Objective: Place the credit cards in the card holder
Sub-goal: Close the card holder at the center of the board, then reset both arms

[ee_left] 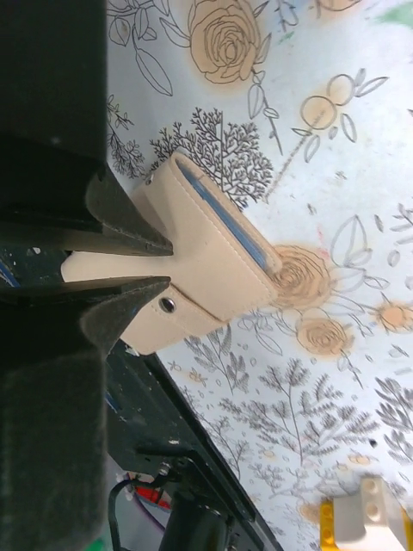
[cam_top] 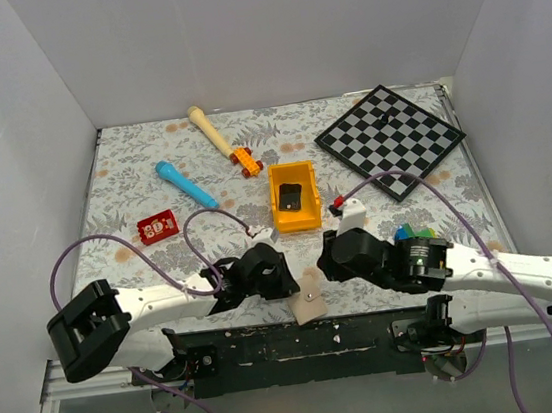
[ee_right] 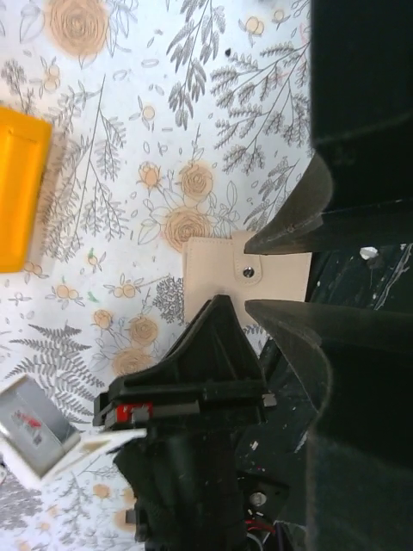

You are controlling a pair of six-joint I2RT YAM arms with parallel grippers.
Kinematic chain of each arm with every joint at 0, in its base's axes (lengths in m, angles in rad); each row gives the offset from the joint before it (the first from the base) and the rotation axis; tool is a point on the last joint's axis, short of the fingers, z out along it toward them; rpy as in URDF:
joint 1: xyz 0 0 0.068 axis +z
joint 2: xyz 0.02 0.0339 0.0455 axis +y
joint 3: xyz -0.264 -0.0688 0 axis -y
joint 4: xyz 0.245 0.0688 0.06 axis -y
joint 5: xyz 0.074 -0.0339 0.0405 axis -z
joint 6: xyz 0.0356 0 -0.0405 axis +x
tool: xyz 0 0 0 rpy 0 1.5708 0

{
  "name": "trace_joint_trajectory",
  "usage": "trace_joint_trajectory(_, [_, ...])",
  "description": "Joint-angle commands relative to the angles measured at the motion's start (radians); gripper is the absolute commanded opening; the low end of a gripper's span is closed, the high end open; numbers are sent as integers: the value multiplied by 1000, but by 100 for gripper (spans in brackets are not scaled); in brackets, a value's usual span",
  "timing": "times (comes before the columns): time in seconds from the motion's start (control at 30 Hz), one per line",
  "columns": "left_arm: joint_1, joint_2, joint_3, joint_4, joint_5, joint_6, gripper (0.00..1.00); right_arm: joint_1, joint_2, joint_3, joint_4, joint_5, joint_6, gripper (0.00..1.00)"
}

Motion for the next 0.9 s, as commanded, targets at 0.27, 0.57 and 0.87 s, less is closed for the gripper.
trace_joint_trajectory(0.27, [187, -266, 134, -218, -74, 146, 36, -7, -383, -229, -212, 120, 175, 57])
trace_joint_trajectory(0.57, [296, -541, 43, -485, -252, 109, 79, -7, -476, -269, -330, 204, 256, 77])
trace_joint_trajectory(0.87, [296, -909, -93, -542, -390, 52, 98, -8, -512, -312, -235, 282, 185, 79])
